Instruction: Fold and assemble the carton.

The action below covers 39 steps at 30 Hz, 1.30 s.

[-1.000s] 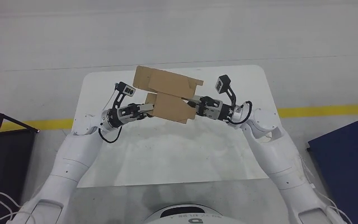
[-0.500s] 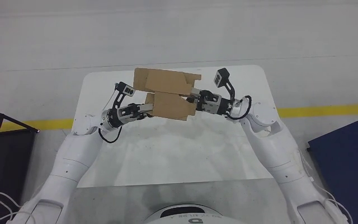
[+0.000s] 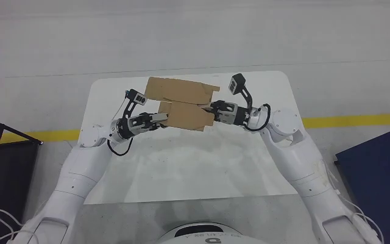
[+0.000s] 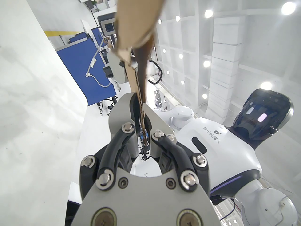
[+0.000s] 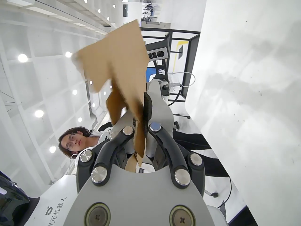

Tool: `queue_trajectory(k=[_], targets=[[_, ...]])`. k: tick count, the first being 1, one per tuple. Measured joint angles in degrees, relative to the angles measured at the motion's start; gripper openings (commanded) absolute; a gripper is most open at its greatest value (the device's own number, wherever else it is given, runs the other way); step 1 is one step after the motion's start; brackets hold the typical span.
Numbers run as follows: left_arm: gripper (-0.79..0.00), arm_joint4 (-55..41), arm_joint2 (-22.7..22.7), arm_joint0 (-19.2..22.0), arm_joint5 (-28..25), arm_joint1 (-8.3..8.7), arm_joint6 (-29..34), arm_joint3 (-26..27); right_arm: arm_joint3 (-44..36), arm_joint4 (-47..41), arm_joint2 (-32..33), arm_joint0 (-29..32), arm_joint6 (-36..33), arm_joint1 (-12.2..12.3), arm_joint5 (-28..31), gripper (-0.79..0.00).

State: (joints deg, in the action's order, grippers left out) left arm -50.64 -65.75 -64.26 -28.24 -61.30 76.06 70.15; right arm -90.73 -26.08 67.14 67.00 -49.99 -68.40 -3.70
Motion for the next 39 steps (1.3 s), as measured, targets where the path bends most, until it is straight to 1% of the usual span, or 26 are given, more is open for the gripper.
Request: queue_trajectory(k=[1,2,3,6,8,9,10,11,13,14,16,19,23,26,32,39], targets=[[-0.745,0.00,0.00,0.00,0.00,0.00,0.00,0.00,-0.07,-0.07,0.06,0.07,0.07,0.02,0.12,-0.785],[-0.628,0.00,0.00,0.00,0.00,0.00,0.00,0.00,-0.20,-0.19,0.14,0.19,0.10,0.04,0.25,-0.785],[-0.603,0.00,0.00,0.00,0.00,0.00,0.00,0.00,-0.33,-0.30,0.20,0.30,0.11,0.06,0.34,-0.785],[-0.646,0.00,0.00,0.00,0.00,0.00,0.00,0.00,-0.81,-0.52,0.44,0.68,0.20,0.14,0.60,-0.785],[-0.619,0.00,0.00,0.00,0.00,0.00,0.00,0.00,-1.14,-0.47,0.59,0.94,0.75,0.17,0.81,-0.785],[-0.582,0.00,0.00,0.00,0.00,0.00,0.00,0.00,-1.28,-0.45,0.65,1.05,1.09,0.18,0.94,-0.785],[-0.505,0.00,0.00,0.00,0.00,0.00,0.00,0.00,-1.49,-0.46,0.77,1.22,1.75,0.18,1.22,-0.785],[-0.446,0.00,0.00,0.00,0.00,0.00,0.00,0.00,-1.66,-0.55,0.88,1.38,2.36,0.17,1.52,-0.785],[-0.049,0.00,0.00,0.00,0.00,0.00,0.00,0.00,-1.94,-1.05,1.18,1.76,3.58,0.13,2.17,-0.785],[0.000,0.00,0.00,0.00,0.00,0.00,0.00,0.00,-2.05,-1.47,1.52,2.03,4.49,0.12,2.63,-0.785],[0.000,0.00,0.00,0.00,0.00,0.00,0.00,0.00,-2.13,-2.12,2.23,2.51,6.31,0.10,3.49,-0.785],[0.000,0.00,0.00,0.00,0.00,0.00,0.00,0.00,-1.75,-3.09,3.57,3.27,11.00,-0.03,5.13,-0.785],[0.000,0.00,0.00,0.00,0.00,0.00,0.00,0.00,-1.32,-3.32,4.11,3.86,14.75,-0.20,6.85,-0.785],[0.000,0.00,0.00,0.00,0.00,0.00,0.00,0.00,-1.48,-0.85,3.78,4.50,16.84,-0.25,8.03,-0.785],[0.000,0.00,0.00,0.00,0.00,0.00,0.00,0.00,-2.87,3.82,1.99,5.61,18.64,-0.38,8.63,-0.785],[0.000,0.00,0.00,0.00,0.00,0.00,0.00,0.00,-3.23,10.12,-0.79,5.81,24.15,-0.90,9.80,-0.785]])
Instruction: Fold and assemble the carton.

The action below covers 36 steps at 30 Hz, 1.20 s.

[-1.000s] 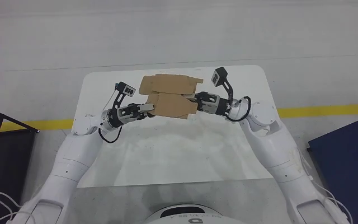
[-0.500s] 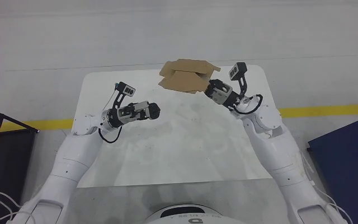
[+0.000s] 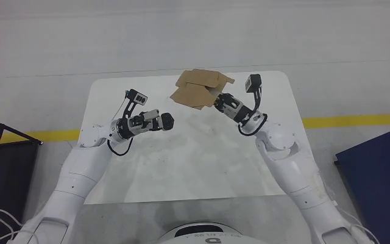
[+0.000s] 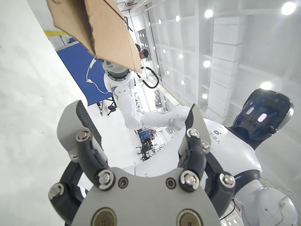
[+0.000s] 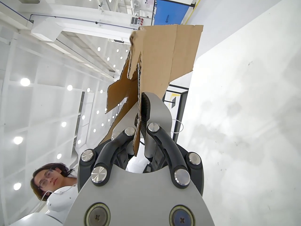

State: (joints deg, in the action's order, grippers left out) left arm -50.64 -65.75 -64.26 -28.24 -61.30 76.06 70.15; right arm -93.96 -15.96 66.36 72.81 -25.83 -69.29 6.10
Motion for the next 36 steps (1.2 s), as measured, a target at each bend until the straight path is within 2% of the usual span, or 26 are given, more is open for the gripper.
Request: queue_trajectory(k=[2,3,4,6,10,12,13,14,15,21,25,30,36], targets=[[0.000,0.00,0.00,0.00,0.00,0.00,0.00,0.00,-0.08,2.43,-1.13,0.12,1.40,-0.17,0.40,-0.785],[-0.099,0.00,0.00,0.00,0.00,0.00,0.00,0.00,-0.15,3.12,-1.53,0.19,1.87,-0.25,0.59,-0.785],[-0.385,0.00,0.00,0.00,0.00,0.00,0.00,0.00,-0.24,3.67,-1.90,0.29,2.42,-0.34,0.86,-0.785],[-0.471,0.00,0.00,0.00,0.00,0.00,0.00,0.00,-0.34,3.87,-2.15,0.46,3.23,-0.46,1.39,-0.785],[-0.443,0.00,0.00,0.00,0.00,0.00,0.00,0.00,-0.55,4.89,-2.69,0.95,5.01,-0.71,2.62,-0.785],[-0.394,0.00,0.00,0.00,0.00,0.00,0.00,0.00,-0.64,5.23,-2.95,1.15,5.35,-0.80,2.94,-0.785],[-0.212,0.00,0.00,0.00,0.00,0.00,0.00,0.00,-0.71,5.40,-3.07,1.26,5.46,-0.84,3.14,-0.785],[-0.071,0.00,0.00,0.00,0.00,0.00,0.00,0.00,-0.82,5.48,-3.21,1.45,5.50,-0.89,3.43,-0.785],[0.000,0.00,0.00,0.00,0.00,0.00,0.00,0.00,-0.92,5.45,-3.29,1.62,5.50,-0.92,3.63,-0.785],[0.000,0.00,0.00,0.00,0.00,0.00,0.00,0.00,-0.87,4.43,-2.90,2.51,6.34,-1.10,5.20,-0.785],[0.000,0.00,0.00,0.00,0.00,0.00,0.00,0.00,-0.25,-0.34,-1.20,2.76,5.79,-1.09,3.99,-0.785],[0.000,0.02,-0.02,0.00,-0.01,0.00,-0.02,0.00,-0.27,0.23,-1.25,2.76,5.74,-1.08,4.01,-0.785],[0.000,2.56,-4.17,-2.21,-1.34,0.59,-8.15,2.18,-0.38,2.27,-1.33,2.94,7.72,-1.16,4.59,-0.785]])
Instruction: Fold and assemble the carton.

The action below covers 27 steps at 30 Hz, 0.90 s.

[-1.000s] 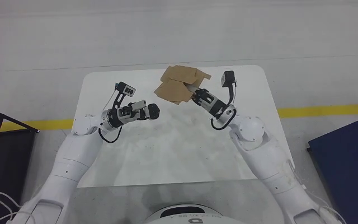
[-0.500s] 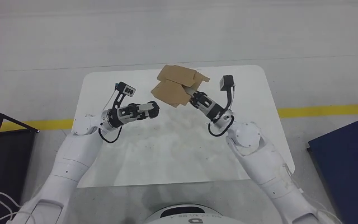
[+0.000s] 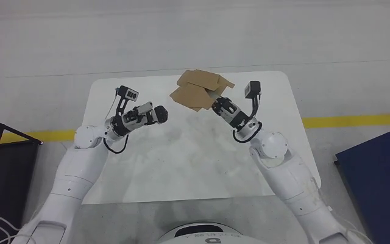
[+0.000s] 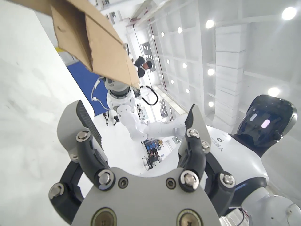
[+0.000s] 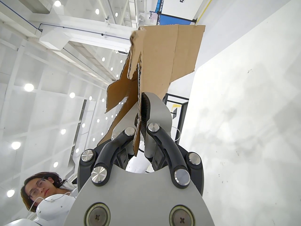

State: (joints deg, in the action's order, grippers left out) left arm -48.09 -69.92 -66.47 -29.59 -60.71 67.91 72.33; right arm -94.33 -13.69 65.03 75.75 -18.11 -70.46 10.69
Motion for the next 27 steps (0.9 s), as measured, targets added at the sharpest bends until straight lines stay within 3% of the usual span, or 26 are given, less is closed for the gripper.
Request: queue_trajectory(k=[5,11,13,15,16,17,19,27], targets=[[0.000,1.45,-0.40,-1.17,1.11,-0.32,-7.97,3.96,-1.52,9.21,-3.82,0.26,10.00,-1.07,5.29,-0.785],[-0.022,0.53,3.45,-0.57,6.22,-1.53,-12.09,5.21,1.25,15.21,-9.63,-2.34,16.38,-2.80,7.44,-0.785],[-0.160,-0.87,5.09,0.21,6.54,-2.18,-12.84,4.81,2.43,15.79,-10.99,-3.17,17.32,-3.31,7.80,-0.785],[-0.419,-1.38,6.25,0.93,5.99,-2.68,-13.34,4.40,3.27,16.62,-11.90,-3.78,17.73,-3.68,7.82,-0.785],[-0.474,-1.41,6.92,1.34,5.59,-2.98,-13.53,4.11,3.67,16.86,-12.31,-4.07,17.81,-3.87,7.87,-0.785],[-0.603,-1.33,7.34,1.60,5.33,-3.16,-13.57,3.89,3.92,17.03,-12.50,-4.25,17.74,-3.98,7.92,-0.785],[-0.760,-1.12,7.87,2.03,4.93,-3.45,-13.55,3.36,4.33,17.83,-12.62,-4.56,17.29,-4.10,7.86,-0.785],[-0.785,0.38,7.40,2.72,2.73,-4.00,-13.83,1.58,3.67,21.17,-11.78,-3.93,15.17,-4.14,6.75,-0.785]])
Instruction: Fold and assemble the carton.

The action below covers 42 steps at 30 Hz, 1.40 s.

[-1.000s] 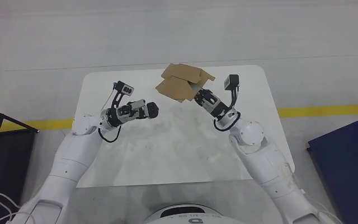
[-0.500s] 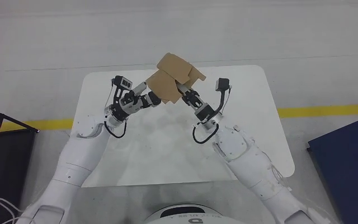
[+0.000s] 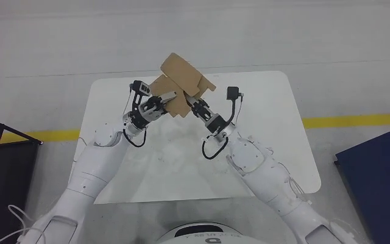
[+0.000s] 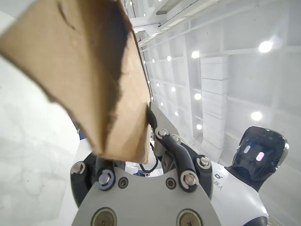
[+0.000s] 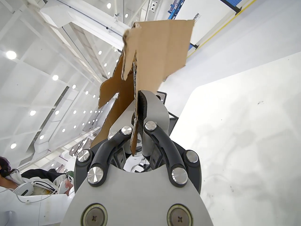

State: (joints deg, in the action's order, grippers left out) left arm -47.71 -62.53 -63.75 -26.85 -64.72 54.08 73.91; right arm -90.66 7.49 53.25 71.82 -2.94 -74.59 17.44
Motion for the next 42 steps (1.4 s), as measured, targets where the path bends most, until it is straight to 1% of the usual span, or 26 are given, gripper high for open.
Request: queue_trajectory(k=[3,4,5,6,11,16,19,21,25,29,33,36,42], targets=[[-0.785,0.86,-0.25,-0.12,-0.50,-0.09,0.29,-0.13,-0.64,1.54,-0.04,0.28,-1.55,0.03,-0.56,-0.785],[-0.785,0.51,-0.28,-0.26,-0.37,-0.14,0.58,-0.09,-0.85,2.02,-0.02,0.37,-1.82,0.03,-0.66,-0.693],[-0.785,-0.51,-0.37,-0.44,0.13,-0.20,1.23,-0.01,-1.22,2.67,0.00,0.54,-2.06,0.03,-0.72,-0.191],[-0.785,-1.18,-0.55,-0.49,0.47,-0.21,1.90,0.07,-1.60,3.01,0.03,0.71,-2.11,0.03,-0.66,0.000],[-0.785,-4.06,-2.71,-0.84,1.09,-0.04,5.87,0.80,-4.35,3.94,1.38,2.33,-0.16,0.08,0.76,0.000],[-0.785,-5.28,-4.47,-1.75,1.31,0.14,8.26,1.25,-5.89,4.64,3.63,3.76,1.21,0.29,0.91,-0.009],[-0.785,-5.82,-5.06,-2.35,1.75,0.17,9.59,1.30,-6.57,4.76,4.65,4.45,1.43,0.35,0.87,-0.077],[-0.785,-5.86,-5.37,-2.63,2.12,0.18,10.40,1.28,-6.97,5.11,5.00,4.76,1.32,0.36,0.77,-0.102],[-0.785,-4.79,-6.02,-2.76,2.48,0.25,11.29,1.31,-7.43,6.35,4.98,4.89,0.87,0.27,0.03,-0.243],[-0.785,-4.43,-6.50,-3.08,2.56,0.22,11.95,1.87,-7.53,7.05,4.49,4.72,0.70,0.02,-0.80,-0.283],[-0.785,-4.57,-6.80,-3.51,2.29,0.11,12.14,2.03,-7.77,6.65,4.81,5.09,1.58,-0.13,-0.62,-0.391],[-0.785,-4.80,-6.96,-3.77,2.13,0.01,12.19,2.03,-7.93,6.33,5.35,5.75,1.71,-0.14,-0.35,-0.388],[-0.785,-5.83,-7.10,-4.00,3.08,-0.23,12.53,1.99,-8.45,5.93,6.29,7.13,0.96,-0.06,0.60,-0.413]])
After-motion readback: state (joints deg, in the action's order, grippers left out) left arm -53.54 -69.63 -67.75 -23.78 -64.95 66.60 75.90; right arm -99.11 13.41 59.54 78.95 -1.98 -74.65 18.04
